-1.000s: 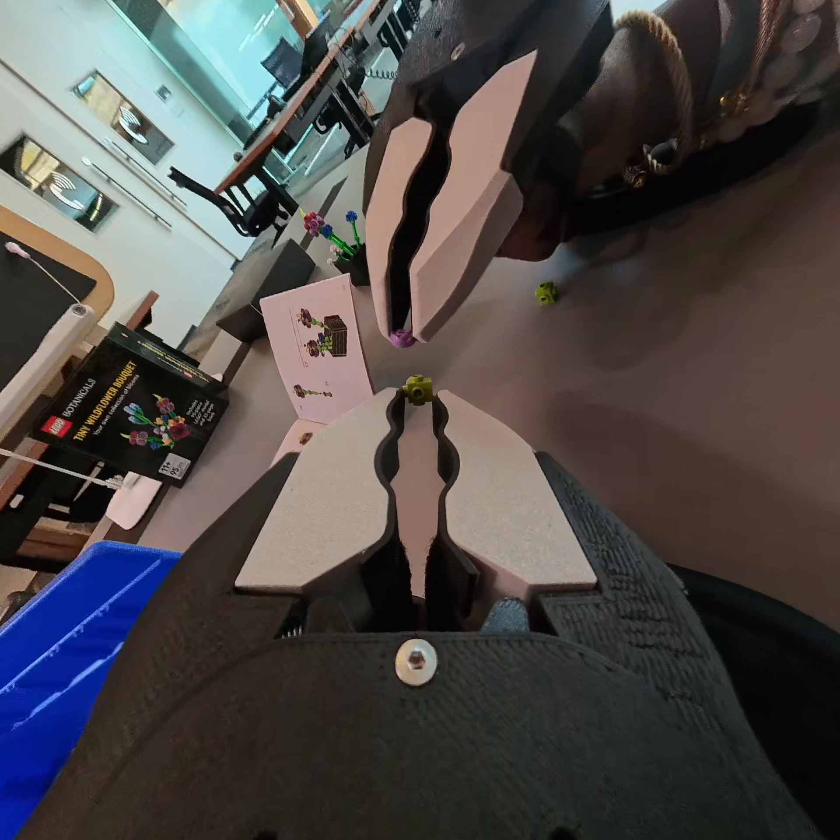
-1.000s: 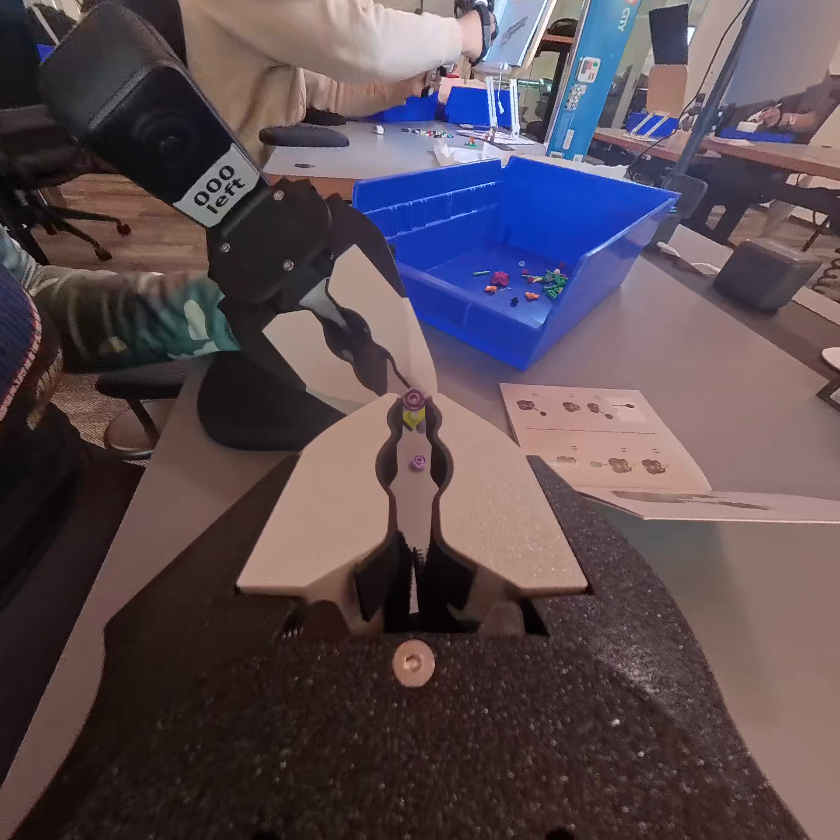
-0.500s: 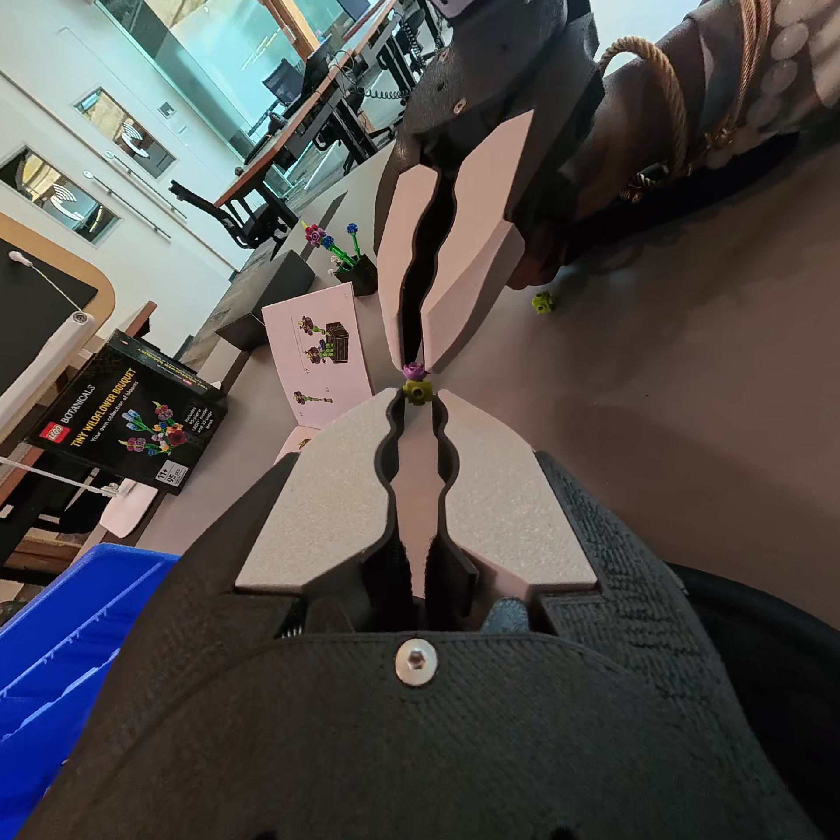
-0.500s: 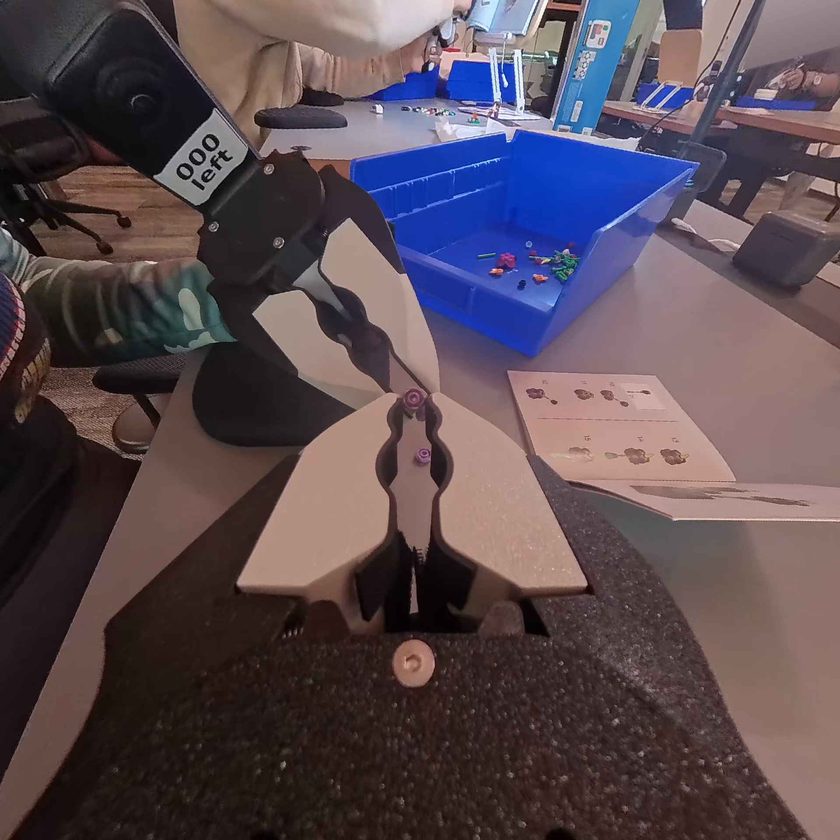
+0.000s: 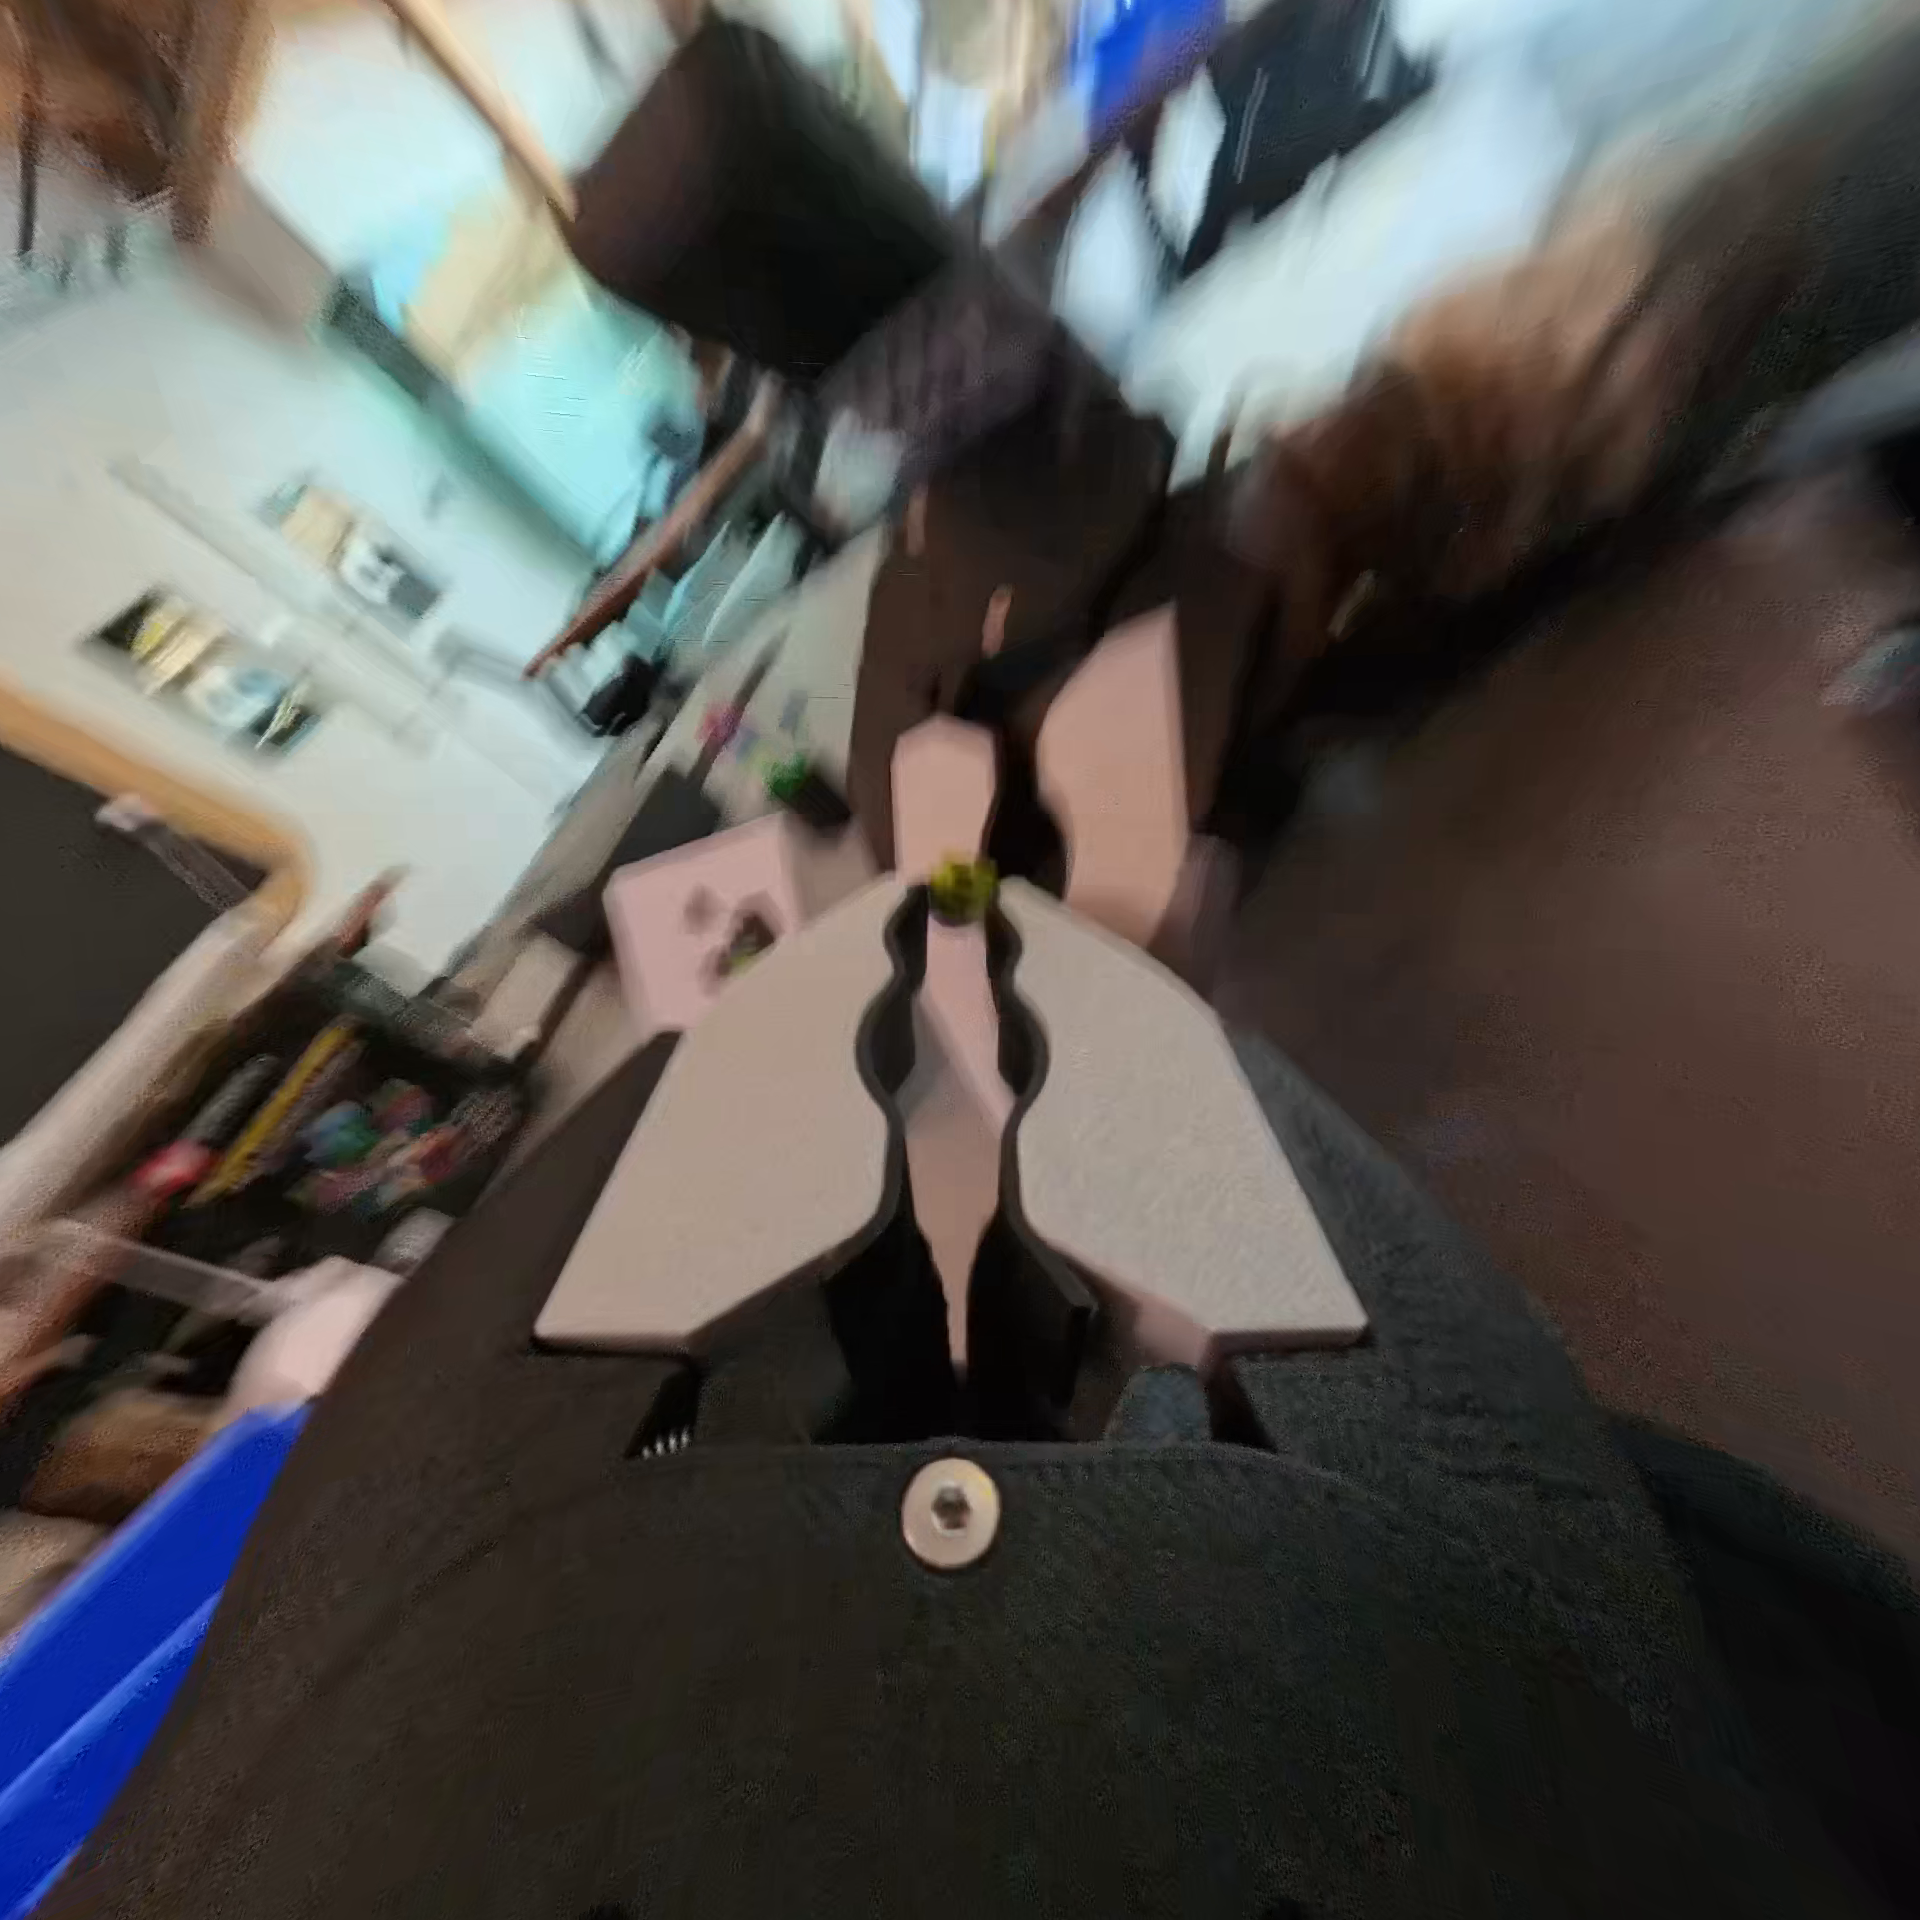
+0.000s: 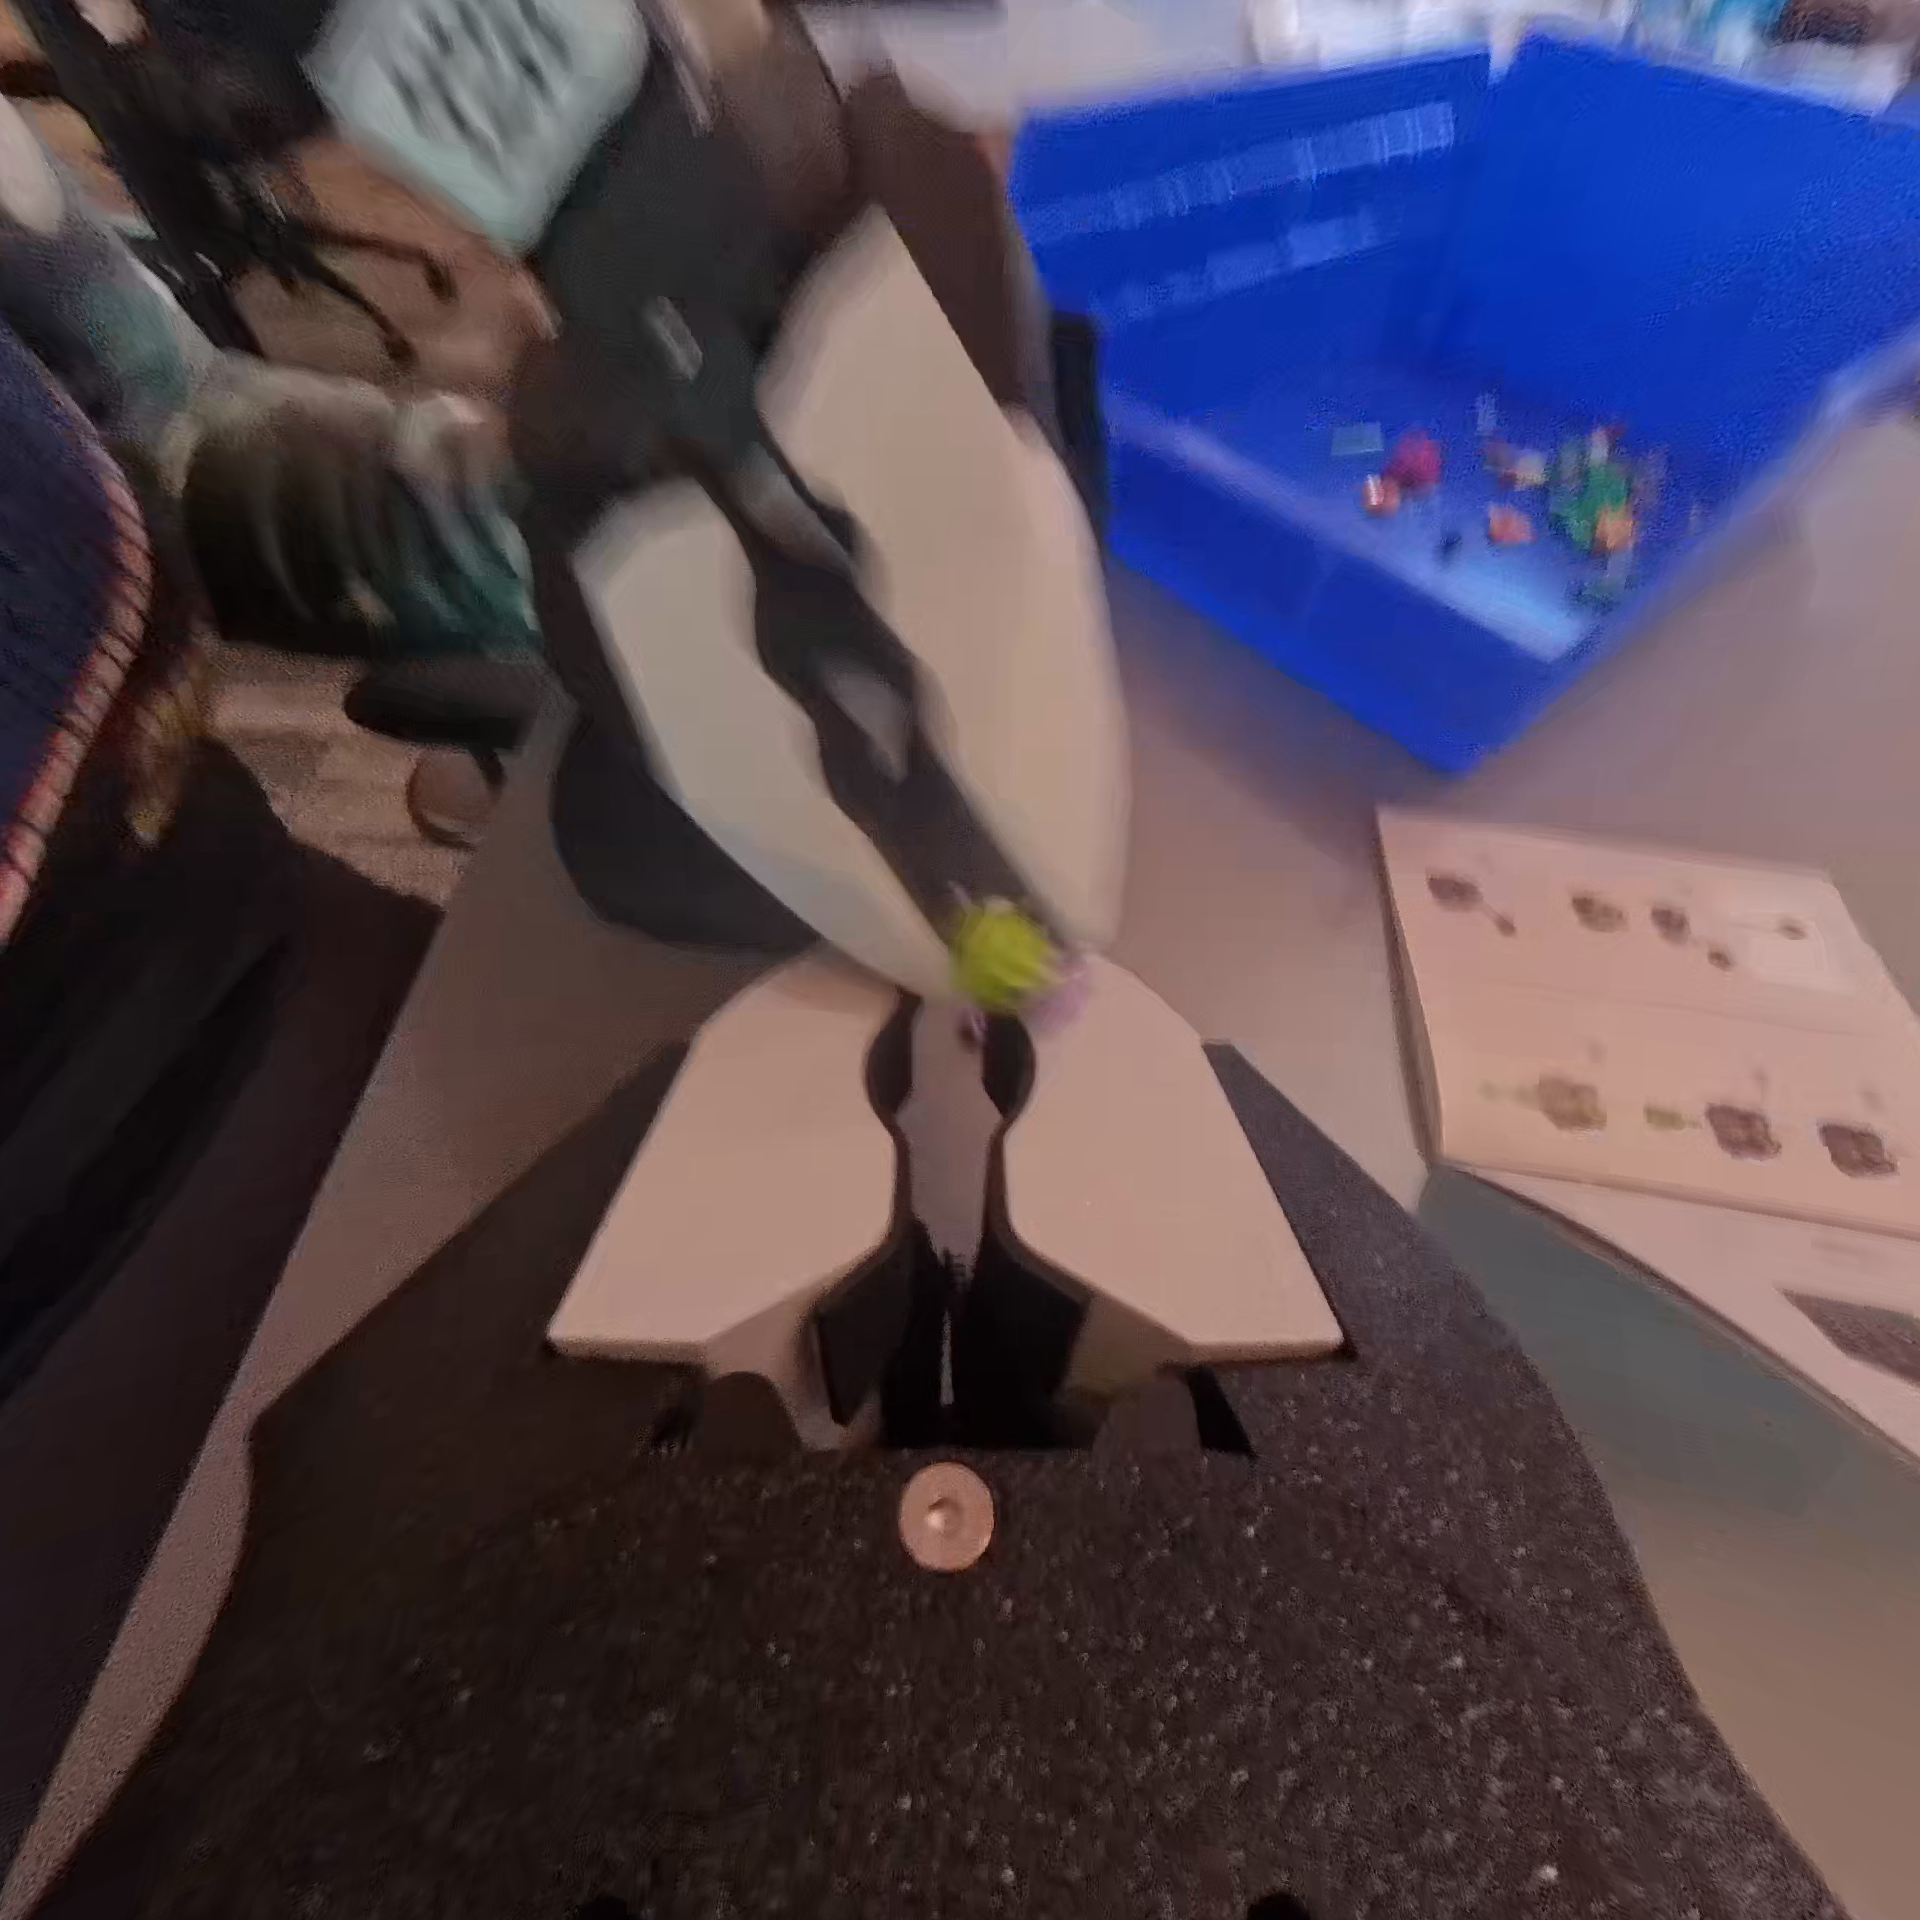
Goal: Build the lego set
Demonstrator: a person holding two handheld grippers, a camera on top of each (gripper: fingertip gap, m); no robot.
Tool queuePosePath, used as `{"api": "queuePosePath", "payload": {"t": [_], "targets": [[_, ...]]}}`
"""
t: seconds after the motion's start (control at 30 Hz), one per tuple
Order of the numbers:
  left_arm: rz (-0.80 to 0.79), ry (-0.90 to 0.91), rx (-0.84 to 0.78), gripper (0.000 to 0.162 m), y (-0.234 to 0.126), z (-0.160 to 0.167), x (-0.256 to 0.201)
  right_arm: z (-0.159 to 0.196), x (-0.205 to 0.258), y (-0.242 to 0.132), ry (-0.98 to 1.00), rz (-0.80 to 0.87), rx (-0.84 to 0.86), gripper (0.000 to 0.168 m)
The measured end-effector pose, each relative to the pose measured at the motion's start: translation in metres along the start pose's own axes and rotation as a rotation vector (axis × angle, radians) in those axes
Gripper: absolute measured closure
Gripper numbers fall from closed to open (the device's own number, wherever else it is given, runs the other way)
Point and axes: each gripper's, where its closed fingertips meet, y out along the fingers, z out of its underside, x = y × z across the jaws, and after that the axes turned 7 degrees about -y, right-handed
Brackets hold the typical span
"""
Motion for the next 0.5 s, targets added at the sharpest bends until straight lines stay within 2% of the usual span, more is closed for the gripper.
{"api": "queuePosePath", "payload": {"t": [0.03, 0.07, 0.13, 0.27, 0.37, 0.5], "targets": [[-0.051, 0.067, 0.066, 0.151, 0.001, 0.010, 0.006, 0.008, -0.003, 0.002, -0.007, 0.020, 0.060, 0.160], [-0.090, 0.066, 0.083, 0.151, -0.003, 0.014, 0.015, 0.007, -0.004, 0.000, 0.028, 0.018, 0.044, 0.160], [-0.116, -0.047, 0.055, 0.151, -0.016, 0.016, 0.026, 0.004, -0.017, -0.010, 0.097, 0.062, -0.011, 0.160], [-0.131, -0.129, 0.057, 0.151, -0.021, 0.021, 0.036, -0.002, -0.032, -0.025, 0.126, 0.127, -0.078, 0.160], [-0.122, -0.159, 0.024, 0.151, -0.021, 0.017, 0.038, -0.015, -0.032, -0.033, 0.164, 0.116, -0.181, 0.160], [-0.067, -0.215, -0.101, 0.151, -0.026, 0.000, 0.033, -0.047, -0.026, -0.048, 0.231, 0.038, -0.413, 0.160]]}}
